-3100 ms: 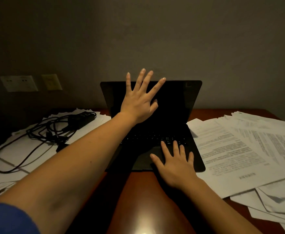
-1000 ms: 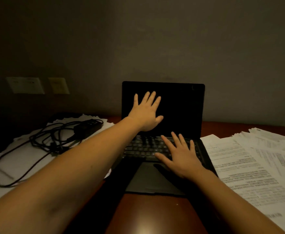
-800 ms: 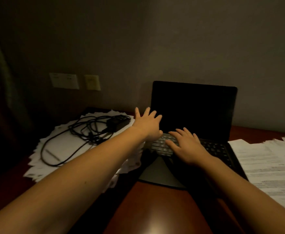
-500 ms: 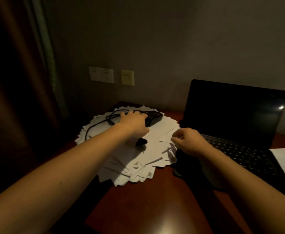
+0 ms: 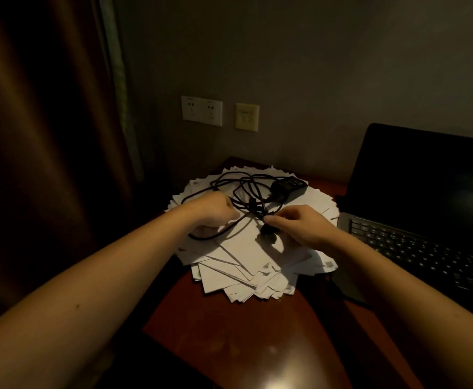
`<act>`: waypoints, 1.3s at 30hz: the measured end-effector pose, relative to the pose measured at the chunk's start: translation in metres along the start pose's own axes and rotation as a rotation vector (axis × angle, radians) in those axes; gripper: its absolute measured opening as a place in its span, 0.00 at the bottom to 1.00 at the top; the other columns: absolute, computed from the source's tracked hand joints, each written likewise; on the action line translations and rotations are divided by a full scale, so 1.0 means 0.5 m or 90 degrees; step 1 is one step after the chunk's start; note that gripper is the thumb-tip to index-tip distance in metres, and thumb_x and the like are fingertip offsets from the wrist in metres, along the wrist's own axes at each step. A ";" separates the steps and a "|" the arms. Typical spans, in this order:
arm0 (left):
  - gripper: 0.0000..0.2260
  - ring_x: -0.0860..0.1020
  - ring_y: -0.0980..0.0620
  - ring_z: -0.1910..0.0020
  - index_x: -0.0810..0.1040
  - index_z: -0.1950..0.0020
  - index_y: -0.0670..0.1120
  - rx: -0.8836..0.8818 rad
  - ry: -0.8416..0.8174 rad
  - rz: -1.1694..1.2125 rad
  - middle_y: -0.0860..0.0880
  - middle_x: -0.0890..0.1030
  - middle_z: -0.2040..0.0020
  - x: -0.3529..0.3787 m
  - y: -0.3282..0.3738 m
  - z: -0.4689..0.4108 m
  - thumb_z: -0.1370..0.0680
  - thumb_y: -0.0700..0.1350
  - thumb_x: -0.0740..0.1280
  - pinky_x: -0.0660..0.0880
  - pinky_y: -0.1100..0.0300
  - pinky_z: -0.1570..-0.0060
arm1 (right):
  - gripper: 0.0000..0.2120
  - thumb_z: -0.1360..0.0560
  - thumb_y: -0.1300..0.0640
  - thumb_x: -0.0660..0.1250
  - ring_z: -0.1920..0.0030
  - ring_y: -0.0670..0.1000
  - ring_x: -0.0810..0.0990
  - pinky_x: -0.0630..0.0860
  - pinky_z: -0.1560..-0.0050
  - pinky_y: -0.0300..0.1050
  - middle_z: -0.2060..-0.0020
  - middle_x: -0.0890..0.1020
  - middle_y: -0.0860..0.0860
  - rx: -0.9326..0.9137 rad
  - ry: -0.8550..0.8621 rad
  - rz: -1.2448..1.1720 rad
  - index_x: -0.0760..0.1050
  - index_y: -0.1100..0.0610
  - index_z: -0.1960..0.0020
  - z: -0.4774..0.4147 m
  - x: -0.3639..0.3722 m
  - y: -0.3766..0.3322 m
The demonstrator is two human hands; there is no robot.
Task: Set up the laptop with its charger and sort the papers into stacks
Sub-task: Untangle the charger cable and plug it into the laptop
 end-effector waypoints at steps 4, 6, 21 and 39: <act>0.08 0.79 0.50 0.60 0.77 0.50 0.48 0.009 0.048 0.037 0.46 0.82 0.55 -0.001 -0.038 -0.002 0.23 0.49 0.72 0.75 0.56 0.61 | 0.12 0.23 0.46 0.70 0.55 0.44 0.79 0.72 0.59 0.35 0.56 0.81 0.46 -0.021 -0.015 0.044 0.78 0.54 0.46 -0.010 0.030 -0.010; 0.09 0.78 0.49 0.59 0.75 0.51 0.49 0.018 0.092 0.085 0.46 0.81 0.56 -0.004 -0.046 -0.008 0.23 0.52 0.71 0.73 0.56 0.62 | 0.08 0.22 0.49 0.68 0.55 0.46 0.80 0.71 0.61 0.36 0.57 0.82 0.48 -0.019 0.039 0.031 0.79 0.54 0.49 -0.015 0.020 -0.003; 0.08 0.81 0.60 0.59 0.83 0.45 0.49 0.262 -0.039 0.324 0.53 0.83 0.58 0.058 0.049 0.047 0.17 0.48 0.65 0.75 0.66 0.57 | 0.19 0.20 0.51 0.65 0.55 0.50 0.79 0.78 0.53 0.46 0.43 0.82 0.56 0.111 0.305 0.226 0.72 0.56 0.32 -0.009 -0.078 0.084; 0.13 0.73 0.51 0.68 0.77 0.53 0.44 0.040 0.159 0.530 0.47 0.75 0.65 0.027 -0.046 0.032 0.15 0.47 0.56 0.73 0.58 0.70 | 0.15 0.20 0.47 0.65 0.52 0.50 0.76 0.77 0.50 0.46 0.45 0.77 0.53 -0.096 0.149 0.363 0.72 0.52 0.37 -0.048 0.027 0.008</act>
Point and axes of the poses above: each hand's wrist, its own z-axis away from the middle knuckle, its own x-axis out of the palm, y = z × x, the point moved 6 cm from there along -z, towards the middle knuckle
